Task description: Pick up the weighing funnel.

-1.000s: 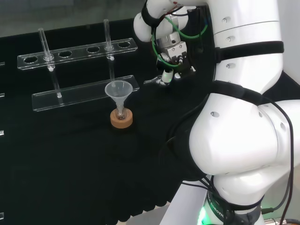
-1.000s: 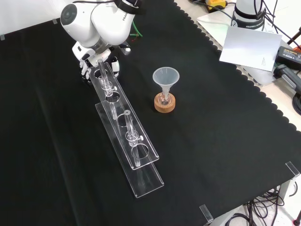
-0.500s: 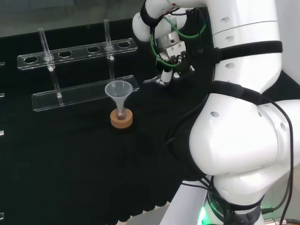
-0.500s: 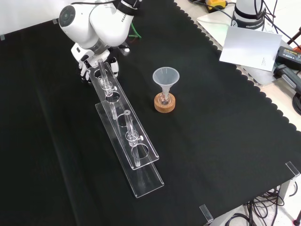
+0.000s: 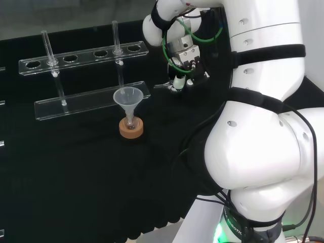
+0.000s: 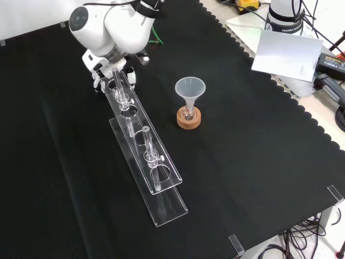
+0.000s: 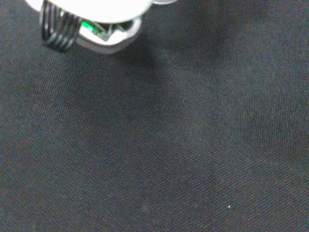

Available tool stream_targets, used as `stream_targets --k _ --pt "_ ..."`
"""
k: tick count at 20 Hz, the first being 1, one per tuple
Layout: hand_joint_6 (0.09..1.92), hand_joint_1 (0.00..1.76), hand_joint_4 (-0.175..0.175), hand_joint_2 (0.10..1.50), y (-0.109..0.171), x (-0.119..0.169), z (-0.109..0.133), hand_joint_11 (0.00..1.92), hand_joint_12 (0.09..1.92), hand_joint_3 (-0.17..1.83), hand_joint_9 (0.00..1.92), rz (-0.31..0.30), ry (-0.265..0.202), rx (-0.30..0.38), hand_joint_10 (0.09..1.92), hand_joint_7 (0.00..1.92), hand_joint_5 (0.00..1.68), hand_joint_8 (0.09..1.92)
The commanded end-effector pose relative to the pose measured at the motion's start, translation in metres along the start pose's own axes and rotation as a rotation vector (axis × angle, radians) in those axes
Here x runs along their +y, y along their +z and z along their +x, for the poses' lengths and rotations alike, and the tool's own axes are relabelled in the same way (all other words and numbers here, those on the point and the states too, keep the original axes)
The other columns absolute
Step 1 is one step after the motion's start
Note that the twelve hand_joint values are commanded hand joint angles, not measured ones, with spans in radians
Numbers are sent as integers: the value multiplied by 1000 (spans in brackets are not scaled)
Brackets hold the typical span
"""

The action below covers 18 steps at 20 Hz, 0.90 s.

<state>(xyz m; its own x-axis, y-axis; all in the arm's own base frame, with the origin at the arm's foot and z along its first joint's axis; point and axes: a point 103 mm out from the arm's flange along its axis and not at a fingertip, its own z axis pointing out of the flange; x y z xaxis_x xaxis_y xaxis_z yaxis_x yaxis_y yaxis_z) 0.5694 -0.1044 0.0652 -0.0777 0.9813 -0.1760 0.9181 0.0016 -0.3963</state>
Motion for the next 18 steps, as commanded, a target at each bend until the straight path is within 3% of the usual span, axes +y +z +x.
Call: stream_targets --k 1,18 --pt "459 1139 175 675 -11 -6 -6 899 1019 558 988 -55 25 23 380 605 1363 665" --pt "324 1149 175 673 -23 -39 -27 1028 910 530 1119 -113 75 177 261 634 1428 678"
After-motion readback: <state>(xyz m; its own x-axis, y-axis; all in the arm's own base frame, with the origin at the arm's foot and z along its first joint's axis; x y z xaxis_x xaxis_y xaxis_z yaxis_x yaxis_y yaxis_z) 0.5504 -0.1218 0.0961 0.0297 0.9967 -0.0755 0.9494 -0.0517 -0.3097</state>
